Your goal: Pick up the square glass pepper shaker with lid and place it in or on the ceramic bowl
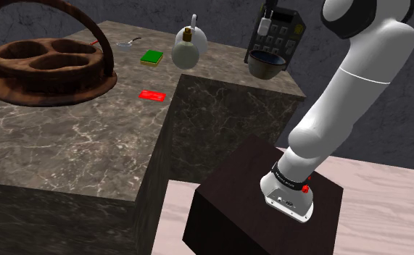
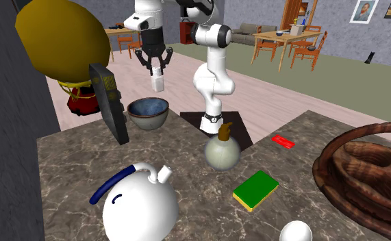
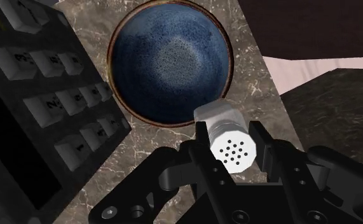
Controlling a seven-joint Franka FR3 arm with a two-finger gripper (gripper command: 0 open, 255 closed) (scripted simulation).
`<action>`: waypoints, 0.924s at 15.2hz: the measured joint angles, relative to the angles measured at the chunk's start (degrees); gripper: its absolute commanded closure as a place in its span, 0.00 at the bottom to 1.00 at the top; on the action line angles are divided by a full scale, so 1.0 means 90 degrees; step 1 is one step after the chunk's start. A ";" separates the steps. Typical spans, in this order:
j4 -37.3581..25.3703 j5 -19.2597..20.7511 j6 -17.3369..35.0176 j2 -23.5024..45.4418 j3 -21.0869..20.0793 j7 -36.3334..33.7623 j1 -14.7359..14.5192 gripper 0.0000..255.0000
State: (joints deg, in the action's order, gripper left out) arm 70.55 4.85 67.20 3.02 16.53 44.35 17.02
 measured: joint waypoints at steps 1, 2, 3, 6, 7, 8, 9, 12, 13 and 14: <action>-0.0124 -0.0006 -0.0049 0.0062 0.0070 0.0153 0.0081 1.00; -0.0261 -0.0010 -0.0108 0.0129 0.0151 0.0333 0.0178 1.00; -0.0295 0.0008 -0.0136 0.0120 0.0230 0.0515 0.0272 1.00; -0.0328 0.0032 -0.0104 0.0144 0.0431 0.0967 0.0516 1.00; -0.0233 0.0039 -0.0025 0.0123 0.0446 0.0998 0.0534 1.00; -0.0076 0.0058 0.0078 0.0066 0.0453 0.1014 0.0541 1.00; 0.0089 0.0076 0.0180 0.0001 0.0444 0.0990 0.0527 1.00; 0.0618 0.0138 0.0503 -0.0212 0.0417 0.0915 0.0492 1.00; 0.0784 0.0155 0.0611 -0.0272 0.0413 0.0900 0.0487 1.00; 0.0950 0.0171 0.0719 -0.0332 0.0405 0.0873 0.0478 1.00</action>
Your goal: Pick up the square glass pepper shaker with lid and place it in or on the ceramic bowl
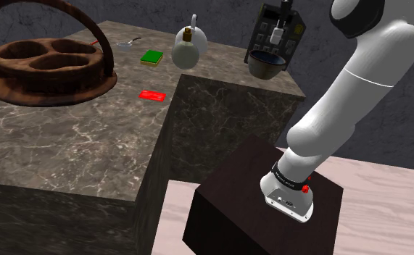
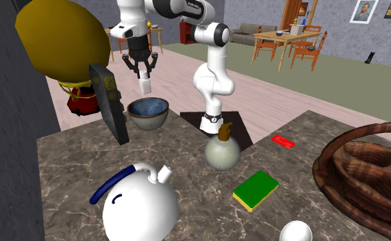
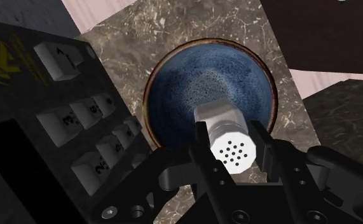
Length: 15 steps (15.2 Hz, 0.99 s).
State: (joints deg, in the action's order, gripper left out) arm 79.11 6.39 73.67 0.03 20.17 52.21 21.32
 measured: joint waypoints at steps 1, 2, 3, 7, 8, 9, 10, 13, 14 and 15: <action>0.0170 0.0014 0.0114 -0.0056 -0.0015 -0.0040 -0.0015 1.00; 0.0305 0.0024 0.0210 -0.0096 -0.0021 -0.0060 -0.0021 1.00; 0.0416 0.0030 0.0298 -0.0121 -0.0020 -0.0069 -0.0020 1.00; 0.1000 0.0083 0.0685 -0.0320 -0.0046 -0.0159 -0.0041 1.00; 0.1106 0.0086 0.0778 -0.0334 -0.0047 -0.0173 -0.0042 1.00; 0.1219 0.0093 0.0864 -0.0362 -0.0049 -0.0188 -0.0044 1.00; 0.1356 0.0107 0.0958 -0.0407 -0.0045 -0.0190 -0.0039 1.00; 0.1591 0.0121 0.1140 -0.0461 -0.0052 -0.0226 -0.0043 1.00; 0.1605 0.0121 0.1155 -0.0461 -0.0054 -0.0232 -0.0045 1.00; 0.1613 0.0121 0.1161 -0.0462 -0.0055 -0.0235 -0.0046 1.00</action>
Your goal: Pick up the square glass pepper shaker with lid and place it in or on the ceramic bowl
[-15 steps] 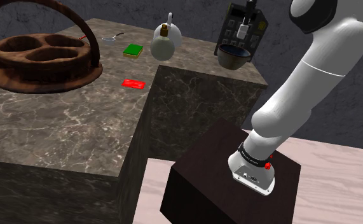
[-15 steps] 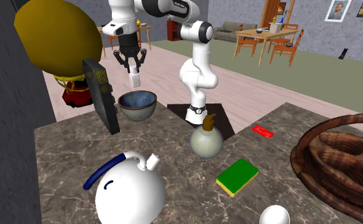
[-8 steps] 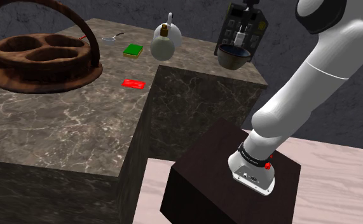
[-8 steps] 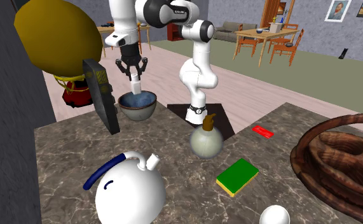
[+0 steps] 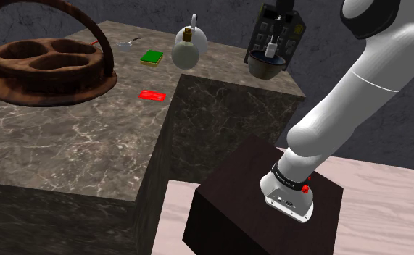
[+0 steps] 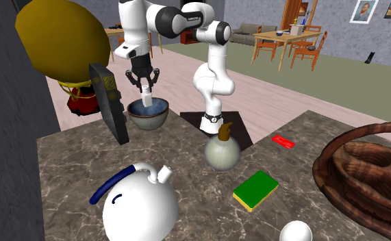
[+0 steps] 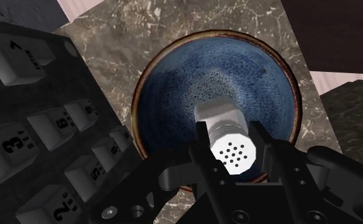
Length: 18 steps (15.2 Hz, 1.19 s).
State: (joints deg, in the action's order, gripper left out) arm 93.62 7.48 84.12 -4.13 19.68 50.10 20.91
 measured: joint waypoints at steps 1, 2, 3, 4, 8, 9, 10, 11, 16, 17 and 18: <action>0.0003 0.0000 0.0003 0.0000 0.0000 -0.0001 0.0000 1.00; 0.0004 0.0000 0.0005 0.0000 0.0000 -0.0001 0.0000 1.00; 0.0005 0.0000 0.0006 0.0000 0.0000 -0.0001 0.0000 1.00; 0.0005 0.0000 0.0006 0.0000 0.0000 -0.0001 0.0000 0.00; 0.0005 0.0000 0.0006 0.0000 0.0000 -0.0001 0.0000 0.00; 0.0005 0.0000 0.0006 0.0000 0.0000 -0.0001 0.0000 0.00; 0.0005 0.0000 0.0006 0.0000 0.0000 -0.0001 0.0000 0.00; -0.0147 -0.0012 -0.0105 0.0040 0.0000 0.0014 -0.0001 0.00; -0.1249 -0.0123 -0.0837 0.0422 0.0019 0.0127 0.0009 0.00; -0.1276 -0.0124 -0.0863 0.0424 0.0017 0.0126 0.0007 0.00; -0.1296 -0.0126 -0.0877 0.0432 0.0018 0.0129 0.0008 0.00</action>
State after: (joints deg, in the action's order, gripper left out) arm 81.96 6.35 76.23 -0.24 19.84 51.26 20.98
